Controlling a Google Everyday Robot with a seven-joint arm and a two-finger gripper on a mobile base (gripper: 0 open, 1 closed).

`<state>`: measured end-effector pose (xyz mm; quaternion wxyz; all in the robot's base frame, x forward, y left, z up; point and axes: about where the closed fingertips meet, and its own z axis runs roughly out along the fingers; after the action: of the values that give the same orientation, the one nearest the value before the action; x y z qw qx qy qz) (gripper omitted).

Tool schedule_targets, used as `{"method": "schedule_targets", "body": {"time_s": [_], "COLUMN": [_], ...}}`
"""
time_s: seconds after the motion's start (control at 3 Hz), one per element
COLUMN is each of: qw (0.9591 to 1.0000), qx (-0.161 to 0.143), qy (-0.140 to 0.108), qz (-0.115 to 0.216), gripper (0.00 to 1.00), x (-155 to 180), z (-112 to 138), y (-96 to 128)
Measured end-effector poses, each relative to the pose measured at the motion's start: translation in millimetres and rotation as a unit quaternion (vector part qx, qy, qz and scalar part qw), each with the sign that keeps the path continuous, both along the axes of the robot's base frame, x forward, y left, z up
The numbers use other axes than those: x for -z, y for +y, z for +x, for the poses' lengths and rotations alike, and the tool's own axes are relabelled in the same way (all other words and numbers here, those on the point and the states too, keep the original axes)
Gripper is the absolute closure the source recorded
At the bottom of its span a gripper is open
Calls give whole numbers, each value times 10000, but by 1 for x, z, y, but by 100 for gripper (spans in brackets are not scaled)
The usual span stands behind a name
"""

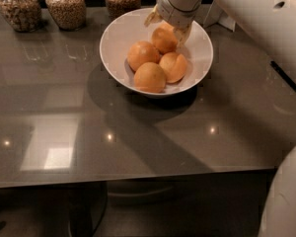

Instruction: Pick orange from white bowl

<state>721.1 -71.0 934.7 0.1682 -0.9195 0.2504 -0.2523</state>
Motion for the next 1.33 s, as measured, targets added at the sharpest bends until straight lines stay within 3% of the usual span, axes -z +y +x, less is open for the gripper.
{"method": "schedule_targets", "body": {"time_s": [1.33], "qw": [9990], "qx": [-51], "qy": [149], "qz": [-429], "gripper": [35], "x": [18], "z": [17], "y": [-11]}}
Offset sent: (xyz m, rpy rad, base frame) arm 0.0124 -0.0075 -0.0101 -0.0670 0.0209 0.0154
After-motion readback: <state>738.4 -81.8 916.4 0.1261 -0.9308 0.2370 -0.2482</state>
